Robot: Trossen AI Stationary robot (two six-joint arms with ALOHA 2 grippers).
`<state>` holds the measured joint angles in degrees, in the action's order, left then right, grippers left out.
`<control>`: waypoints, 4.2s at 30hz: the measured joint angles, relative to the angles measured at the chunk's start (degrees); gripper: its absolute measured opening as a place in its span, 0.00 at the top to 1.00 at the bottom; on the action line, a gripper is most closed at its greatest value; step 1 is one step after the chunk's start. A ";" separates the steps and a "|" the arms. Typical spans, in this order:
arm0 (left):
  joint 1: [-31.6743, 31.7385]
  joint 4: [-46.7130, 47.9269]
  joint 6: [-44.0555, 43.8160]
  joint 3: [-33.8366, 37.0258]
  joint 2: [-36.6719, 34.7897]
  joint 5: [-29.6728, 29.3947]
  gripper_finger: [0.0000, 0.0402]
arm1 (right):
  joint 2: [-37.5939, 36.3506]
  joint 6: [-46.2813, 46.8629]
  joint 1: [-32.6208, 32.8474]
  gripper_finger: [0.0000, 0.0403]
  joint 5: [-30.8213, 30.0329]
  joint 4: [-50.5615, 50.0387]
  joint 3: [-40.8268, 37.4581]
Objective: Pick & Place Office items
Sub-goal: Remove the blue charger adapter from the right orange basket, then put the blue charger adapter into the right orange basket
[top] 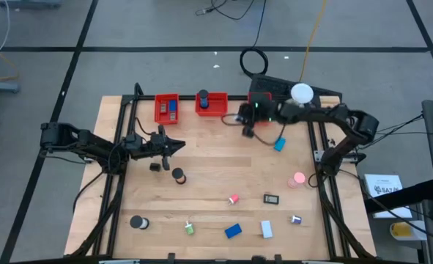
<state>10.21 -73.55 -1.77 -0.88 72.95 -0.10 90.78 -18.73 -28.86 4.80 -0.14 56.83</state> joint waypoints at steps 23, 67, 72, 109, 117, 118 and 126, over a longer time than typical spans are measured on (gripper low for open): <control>-0.01 -0.42 -13.75 -0.51 0.00 2.50 0.91 | 23.08 19.51 14.36 0.70 1.28 61.47 -10.26; -3.81 12.94 -15.05 -11.32 25.37 -15.96 0.99 | 37.44 18.36 19.23 0.69 6.01 62.01 -0.21; -3.81 13.52 -14.71 -13.58 28.60 -15.94 0.99 | 37.44 18.35 19.25 0.69 6.01 61.94 -0.21; -3.94 5.24 -9.92 -11.10 29.27 -12.84 0.98 | 28.78 21.96 19.53 0.45 5.50 43.86 -0.25; -3.94 -6.58 -9.31 -4.41 29.24 -10.92 0.97 | 18.98 19.47 19.62 0.53 2.02 27.46 -0.25; -3.94 -7.05 -9.26 -3.92 29.24 -10.42 0.96 | 17.57 19.28 19.62 0.55 1.10 25.28 -0.25; -3.94 -7.25 -8.90 -4.26 29.24 -10.25 0.92 | 7.47 17.18 19.60 0.85 -0.53 16.91 -0.25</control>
<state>6.26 -80.80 -10.67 -5.15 102.19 -10.35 98.26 -1.55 -9.26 4.27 16.77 56.58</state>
